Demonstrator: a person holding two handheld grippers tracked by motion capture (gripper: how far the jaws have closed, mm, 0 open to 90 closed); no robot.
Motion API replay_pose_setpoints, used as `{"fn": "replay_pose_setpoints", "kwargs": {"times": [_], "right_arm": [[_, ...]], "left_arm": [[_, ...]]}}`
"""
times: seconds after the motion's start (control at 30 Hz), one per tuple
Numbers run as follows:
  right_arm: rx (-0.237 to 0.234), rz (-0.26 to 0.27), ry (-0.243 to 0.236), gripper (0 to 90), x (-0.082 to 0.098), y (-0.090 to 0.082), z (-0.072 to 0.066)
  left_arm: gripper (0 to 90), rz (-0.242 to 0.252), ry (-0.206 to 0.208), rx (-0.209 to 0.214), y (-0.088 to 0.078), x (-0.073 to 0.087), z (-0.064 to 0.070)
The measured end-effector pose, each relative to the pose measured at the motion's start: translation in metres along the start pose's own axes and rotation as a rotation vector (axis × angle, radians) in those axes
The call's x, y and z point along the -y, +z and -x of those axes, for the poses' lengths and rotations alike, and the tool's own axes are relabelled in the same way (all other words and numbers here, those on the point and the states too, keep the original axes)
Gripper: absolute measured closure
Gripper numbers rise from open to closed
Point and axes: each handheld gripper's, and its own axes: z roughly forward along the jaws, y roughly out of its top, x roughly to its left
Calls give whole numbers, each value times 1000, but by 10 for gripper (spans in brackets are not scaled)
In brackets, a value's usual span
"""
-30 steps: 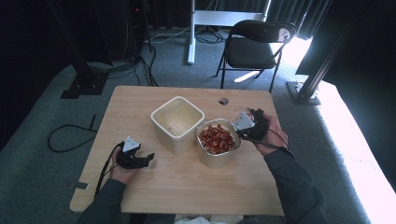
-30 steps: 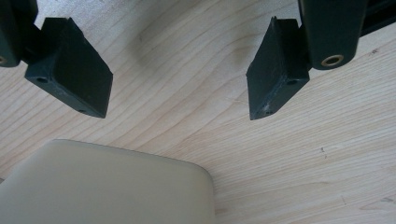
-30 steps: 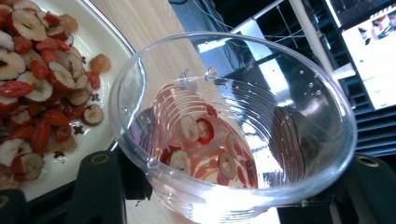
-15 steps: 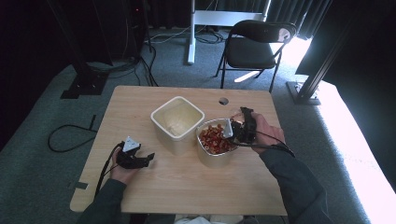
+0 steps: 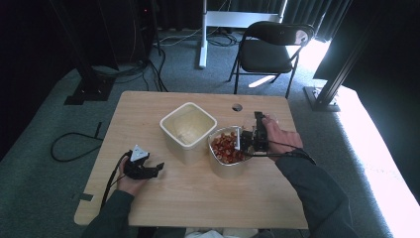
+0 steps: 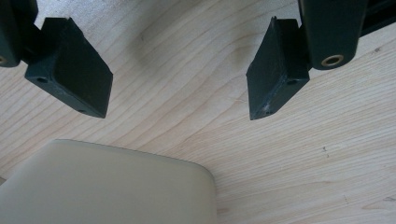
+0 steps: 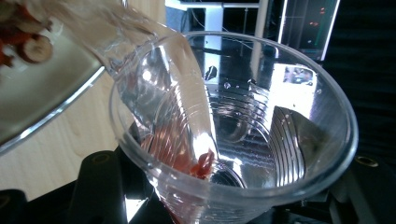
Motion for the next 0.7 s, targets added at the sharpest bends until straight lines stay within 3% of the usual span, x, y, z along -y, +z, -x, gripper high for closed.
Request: {"fn": "replay_pose_setpoints", "kwargs": {"times": [0.23, 0.7], "right_arm": [[51, -17, -87, 366, -3, -1, 2], [104, -20, -170, 364, -12, -6, 5]], "left_arm": [[232, -1, 1, 1, 0, 0, 0], [232, -4, 2, 3, 0, 0, 0]]}}
